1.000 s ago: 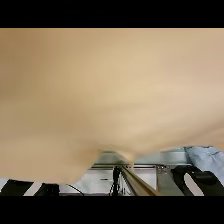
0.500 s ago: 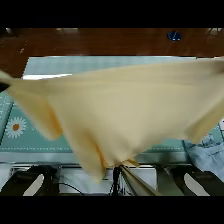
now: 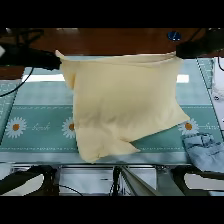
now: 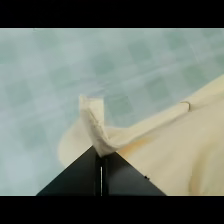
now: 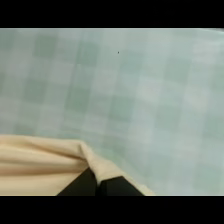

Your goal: Fold the shirts.

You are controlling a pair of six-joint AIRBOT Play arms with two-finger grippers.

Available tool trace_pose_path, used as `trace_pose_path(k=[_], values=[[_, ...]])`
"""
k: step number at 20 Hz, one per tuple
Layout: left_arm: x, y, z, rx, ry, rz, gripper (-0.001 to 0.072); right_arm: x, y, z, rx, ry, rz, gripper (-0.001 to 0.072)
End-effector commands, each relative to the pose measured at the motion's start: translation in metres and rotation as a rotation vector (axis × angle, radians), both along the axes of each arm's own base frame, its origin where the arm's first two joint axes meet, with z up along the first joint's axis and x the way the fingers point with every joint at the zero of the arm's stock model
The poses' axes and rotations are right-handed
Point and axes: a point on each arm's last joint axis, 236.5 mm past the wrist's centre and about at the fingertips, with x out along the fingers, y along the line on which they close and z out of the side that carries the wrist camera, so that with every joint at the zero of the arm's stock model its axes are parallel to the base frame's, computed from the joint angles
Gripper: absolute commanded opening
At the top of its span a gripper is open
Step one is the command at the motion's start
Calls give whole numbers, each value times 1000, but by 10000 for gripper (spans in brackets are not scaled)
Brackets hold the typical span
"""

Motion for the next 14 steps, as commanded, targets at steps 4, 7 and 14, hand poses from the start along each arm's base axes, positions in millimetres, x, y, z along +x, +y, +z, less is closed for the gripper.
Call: trace_pose_path(k=[4, 7, 14], values=[[60, 1, -92, -9, 24, 55, 27, 68, -8, -58, -2, -95, -41, 21], [60, -16, -119, -100, 102, 71, 31, 70, -4, -93, 16, -29, -41, 21], [8, 15, -99, -117, 341, 38, 512, 56, -9, -53, -24, -39, -21, 469]])
